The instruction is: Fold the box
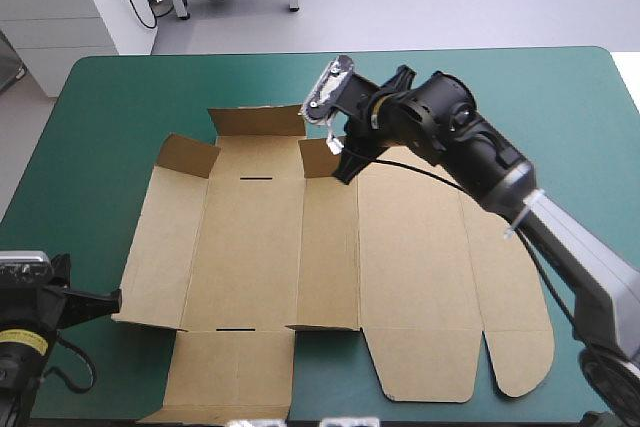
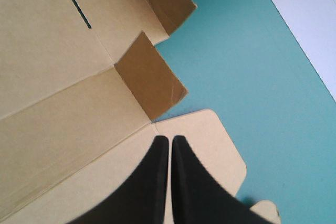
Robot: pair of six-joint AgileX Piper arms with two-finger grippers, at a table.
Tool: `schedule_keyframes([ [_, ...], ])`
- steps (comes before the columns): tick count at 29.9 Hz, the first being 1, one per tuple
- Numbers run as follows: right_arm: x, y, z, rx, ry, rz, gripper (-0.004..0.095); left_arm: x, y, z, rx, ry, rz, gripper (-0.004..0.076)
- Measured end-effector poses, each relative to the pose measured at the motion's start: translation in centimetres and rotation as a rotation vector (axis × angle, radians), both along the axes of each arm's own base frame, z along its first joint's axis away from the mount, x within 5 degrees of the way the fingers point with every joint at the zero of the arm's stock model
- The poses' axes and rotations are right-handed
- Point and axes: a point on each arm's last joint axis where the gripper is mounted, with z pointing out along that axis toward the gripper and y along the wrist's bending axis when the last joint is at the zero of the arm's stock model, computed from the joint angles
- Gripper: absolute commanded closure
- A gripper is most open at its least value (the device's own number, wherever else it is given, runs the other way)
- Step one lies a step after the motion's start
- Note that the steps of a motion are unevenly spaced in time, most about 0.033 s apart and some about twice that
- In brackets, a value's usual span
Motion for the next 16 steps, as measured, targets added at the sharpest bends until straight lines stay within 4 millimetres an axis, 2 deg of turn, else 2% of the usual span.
schedule_keyframes([
  [9, -1.1, -6.0, -2.6, 0.035, 0.022, -0.151, 0.091, 5.8, -0.6, 0.8, 0.03, 0.162, -0.001, 0.071],
  [16, -1.2, -10.2, -4.7, 0.048, 0.087, -0.301, 0.091, 9.0, 0.0, 1.5, 0.064, 0.294, 0.066, 0.0708],
])
